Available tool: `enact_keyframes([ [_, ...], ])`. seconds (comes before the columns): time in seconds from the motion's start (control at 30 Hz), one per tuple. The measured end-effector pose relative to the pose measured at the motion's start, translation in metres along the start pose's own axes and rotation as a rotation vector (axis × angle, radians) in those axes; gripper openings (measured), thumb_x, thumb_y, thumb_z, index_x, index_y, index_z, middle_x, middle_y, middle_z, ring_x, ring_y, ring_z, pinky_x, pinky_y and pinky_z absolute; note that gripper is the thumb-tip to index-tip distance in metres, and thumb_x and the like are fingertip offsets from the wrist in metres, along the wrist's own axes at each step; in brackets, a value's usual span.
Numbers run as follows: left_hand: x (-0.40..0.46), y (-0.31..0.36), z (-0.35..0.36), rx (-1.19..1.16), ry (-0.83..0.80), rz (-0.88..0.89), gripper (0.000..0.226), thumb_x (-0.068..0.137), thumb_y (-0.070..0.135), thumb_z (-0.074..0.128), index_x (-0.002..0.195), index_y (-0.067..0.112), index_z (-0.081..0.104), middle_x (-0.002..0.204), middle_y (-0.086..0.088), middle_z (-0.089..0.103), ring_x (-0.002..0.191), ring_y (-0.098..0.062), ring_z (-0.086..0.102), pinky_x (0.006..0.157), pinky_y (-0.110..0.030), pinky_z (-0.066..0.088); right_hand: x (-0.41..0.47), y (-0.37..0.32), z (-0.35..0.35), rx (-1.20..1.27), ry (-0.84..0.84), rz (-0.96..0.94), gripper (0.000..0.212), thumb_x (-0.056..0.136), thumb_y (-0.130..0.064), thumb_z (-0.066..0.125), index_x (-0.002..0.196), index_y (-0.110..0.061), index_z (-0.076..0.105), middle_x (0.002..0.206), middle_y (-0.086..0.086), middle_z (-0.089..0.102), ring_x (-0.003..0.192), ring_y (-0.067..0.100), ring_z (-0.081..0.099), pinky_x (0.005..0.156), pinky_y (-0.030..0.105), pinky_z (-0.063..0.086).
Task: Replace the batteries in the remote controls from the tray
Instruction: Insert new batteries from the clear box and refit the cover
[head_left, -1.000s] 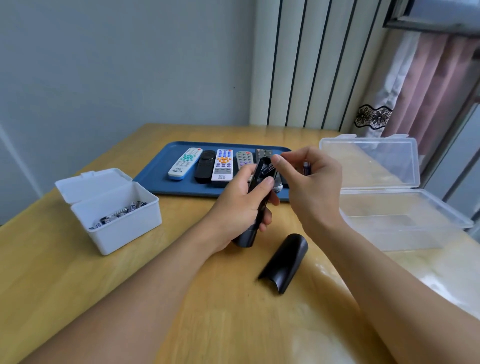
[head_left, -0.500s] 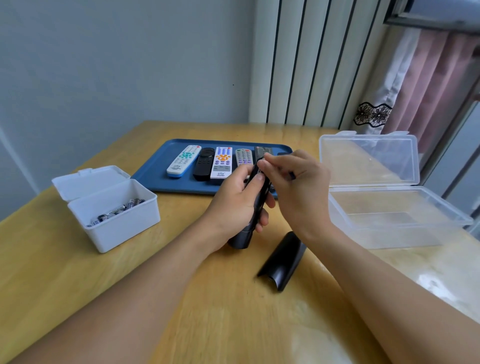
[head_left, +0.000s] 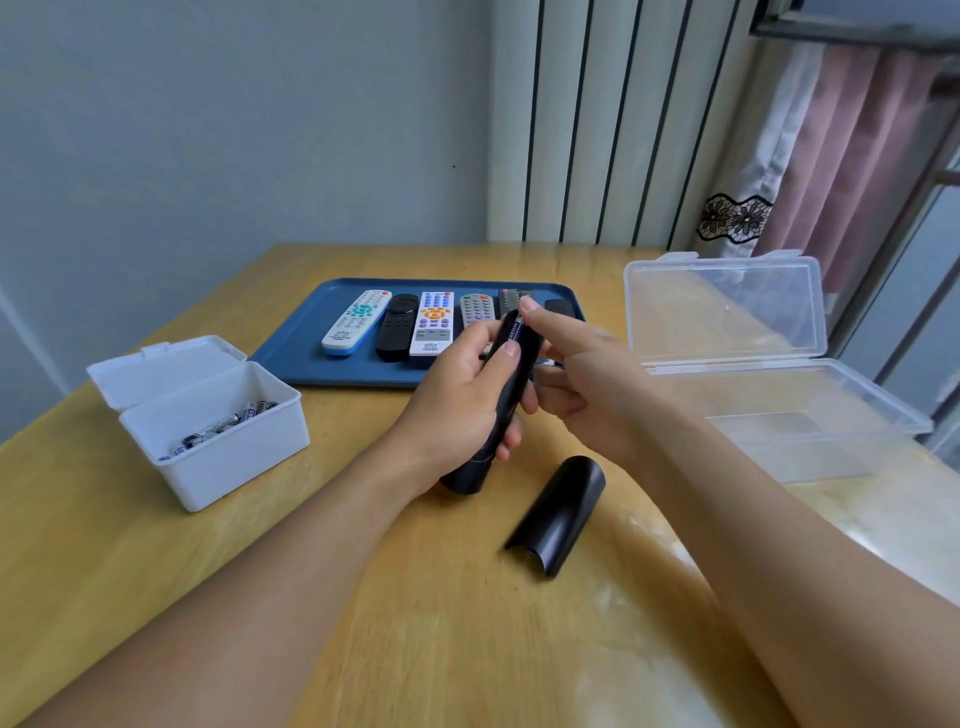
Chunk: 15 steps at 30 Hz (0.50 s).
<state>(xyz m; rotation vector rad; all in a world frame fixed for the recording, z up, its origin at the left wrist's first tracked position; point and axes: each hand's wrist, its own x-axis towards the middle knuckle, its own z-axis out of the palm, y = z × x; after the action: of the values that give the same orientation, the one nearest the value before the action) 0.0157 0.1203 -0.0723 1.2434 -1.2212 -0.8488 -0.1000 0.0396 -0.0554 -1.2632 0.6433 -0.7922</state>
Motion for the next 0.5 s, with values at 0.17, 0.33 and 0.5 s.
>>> enact_keyframes([
  [0.17, -0.002, -0.004, 0.002, -0.047, 0.006, -0.058, 0.022, 0.108, 0.025, 0.037, 0.122, 0.012, 0.048, 0.074, -0.011, 0.060, 0.045, -0.021, 0.051, 0.041, -0.027, 0.043, 0.000, 0.011, 0.001, -0.155, 0.051, -0.192, 0.032, 0.096, -0.027, 0.066, 0.091, 0.004, 0.069, 0.065, 0.018, 0.059, 0.041, 0.023, 0.046, 0.041, 0.023, 0.033],
  [0.33, 0.004, -0.003, 0.001, -0.048, 0.105, -0.108, 0.018, 0.108, 0.024, 0.038, 0.106, 0.012, 0.052, 0.071, -0.010, 0.060, 0.044, -0.022, 0.051, 0.041, -0.027, 0.043, 0.005, 0.009, 0.007, -0.433, 0.201, -0.286, 0.040, 0.102, -0.041, 0.046, 0.086, -0.011, 0.066, 0.055, 0.011, 0.059, 0.042, 0.017, 0.046, 0.047, 0.029, 0.035],
  [0.5, 0.007, -0.001, -0.005, -0.163, 0.203, -0.168, 0.023, 0.108, 0.024, 0.038, 0.110, 0.005, 0.050, 0.069, -0.009, 0.060, 0.046, -0.020, 0.051, 0.040, -0.026, 0.043, 0.012, -0.005, -0.002, 0.103, 0.083, -0.043, 0.034, 0.097, -0.002, 0.031, 0.120, 0.000, 0.056, 0.069, 0.010, 0.062, 0.054, 0.013, 0.037, 0.045, 0.022, 0.031],
])
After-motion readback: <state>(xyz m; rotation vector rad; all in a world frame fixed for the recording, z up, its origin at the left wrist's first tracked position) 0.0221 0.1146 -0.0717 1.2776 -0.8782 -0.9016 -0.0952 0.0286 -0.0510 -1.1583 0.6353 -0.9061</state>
